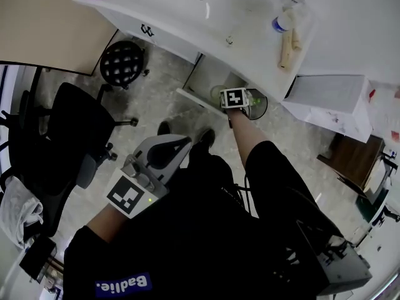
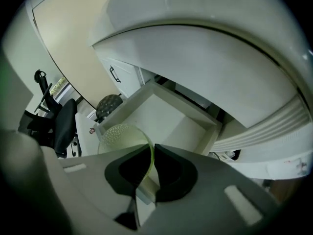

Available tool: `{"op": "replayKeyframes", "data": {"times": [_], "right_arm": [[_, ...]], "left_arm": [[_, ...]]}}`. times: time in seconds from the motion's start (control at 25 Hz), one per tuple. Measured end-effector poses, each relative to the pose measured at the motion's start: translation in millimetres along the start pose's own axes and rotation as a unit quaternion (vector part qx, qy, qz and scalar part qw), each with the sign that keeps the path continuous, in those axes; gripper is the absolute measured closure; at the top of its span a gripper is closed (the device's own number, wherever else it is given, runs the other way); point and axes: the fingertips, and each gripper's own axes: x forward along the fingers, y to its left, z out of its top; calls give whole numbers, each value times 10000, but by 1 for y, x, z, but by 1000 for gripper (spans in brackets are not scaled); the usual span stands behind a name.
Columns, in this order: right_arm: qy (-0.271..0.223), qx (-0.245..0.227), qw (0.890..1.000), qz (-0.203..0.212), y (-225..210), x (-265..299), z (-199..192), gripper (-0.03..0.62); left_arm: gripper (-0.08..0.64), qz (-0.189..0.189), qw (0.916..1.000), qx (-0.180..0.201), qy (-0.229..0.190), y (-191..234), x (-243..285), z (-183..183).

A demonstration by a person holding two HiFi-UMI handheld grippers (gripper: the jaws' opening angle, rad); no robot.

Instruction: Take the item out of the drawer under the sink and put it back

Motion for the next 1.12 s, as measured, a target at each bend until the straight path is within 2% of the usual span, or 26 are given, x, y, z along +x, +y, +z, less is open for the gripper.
{"op": "replayKeyframes", "data": {"times": [0.6,0.84,0.96,1.12], "right_arm": [[345,-239,9991,-20,9,46,2,566],[265,-260,9992,115,10,47,6,561],[100,-306,9994,110,9,39,10,530],[-183,-302,9993,157,10,18,12,522]], "left_arm": [[569,368,9992,-80,140,15,-16,-24],[569,368,9991,-89,192,11,-15,-30],[569,322,9992,-108,230,6,-14,-28],[569,195,9996,-18,181,-4,-16,-19]]}}
